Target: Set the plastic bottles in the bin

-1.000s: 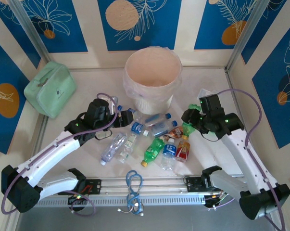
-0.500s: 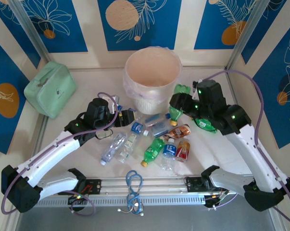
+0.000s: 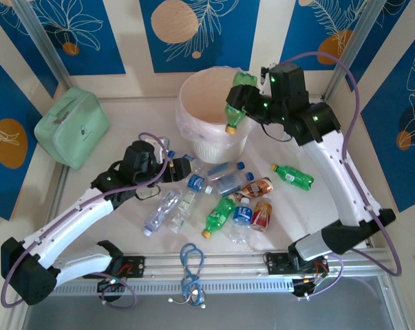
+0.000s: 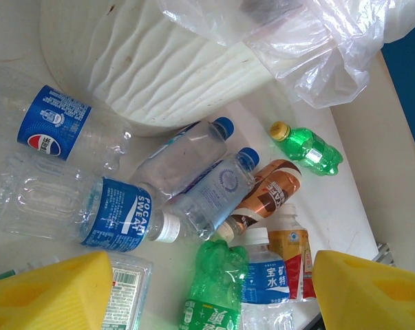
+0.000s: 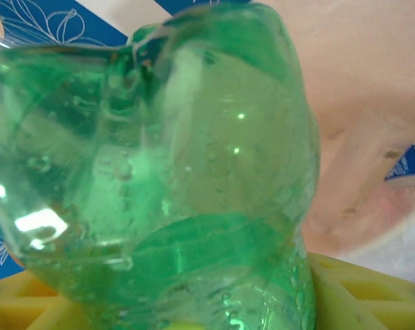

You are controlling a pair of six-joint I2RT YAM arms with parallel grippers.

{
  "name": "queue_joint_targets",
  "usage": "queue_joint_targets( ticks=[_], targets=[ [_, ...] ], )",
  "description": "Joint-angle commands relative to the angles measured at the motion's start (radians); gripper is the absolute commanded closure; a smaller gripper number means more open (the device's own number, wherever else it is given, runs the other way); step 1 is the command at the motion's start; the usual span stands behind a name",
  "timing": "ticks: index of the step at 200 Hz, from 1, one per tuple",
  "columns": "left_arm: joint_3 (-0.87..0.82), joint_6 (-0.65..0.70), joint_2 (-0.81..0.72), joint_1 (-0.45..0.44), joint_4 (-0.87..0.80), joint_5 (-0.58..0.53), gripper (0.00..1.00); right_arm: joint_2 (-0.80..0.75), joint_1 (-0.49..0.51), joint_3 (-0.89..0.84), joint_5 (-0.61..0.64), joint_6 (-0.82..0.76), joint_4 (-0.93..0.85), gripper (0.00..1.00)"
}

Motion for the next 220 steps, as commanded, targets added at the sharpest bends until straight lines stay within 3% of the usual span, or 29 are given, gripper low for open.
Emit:
queue_joint_targets(
  ticks=[1, 58, 101, 160, 220],
  targets=[
    [0.023, -0.003, -0.015, 0.007, -0.026, -0.025, 0.24, 0.083, -0.026, 0.102, -0.07, -0.013, 0.025, 0.38],
    [0.019, 0.006, -0.017, 0.007, -0.049, -0.047, 0.24, 0.332, -0.065, 0.339, -0.123, -0.03, -0.061, 0.37],
    [0.007, 0.015, -0.035, 0.008, -0.072, -0.07, 0.24, 0.44, -0.067, 0.385, -0.119, -0.044, -0.095, 0.36],
    [-0.006, 0.015, -0.039, 0.009, -0.083, -0.082, 0.24, 0.453, -0.073, 0.36, -0.118, -0.055, -0.102, 0.2],
    [0.001, 0.025, -0.039, 0.008, -0.107, -0.088, 0.23, 0.353, -0.071, 0.384, -0.069, -0.085, -0.15, 0.17]
  ],
)
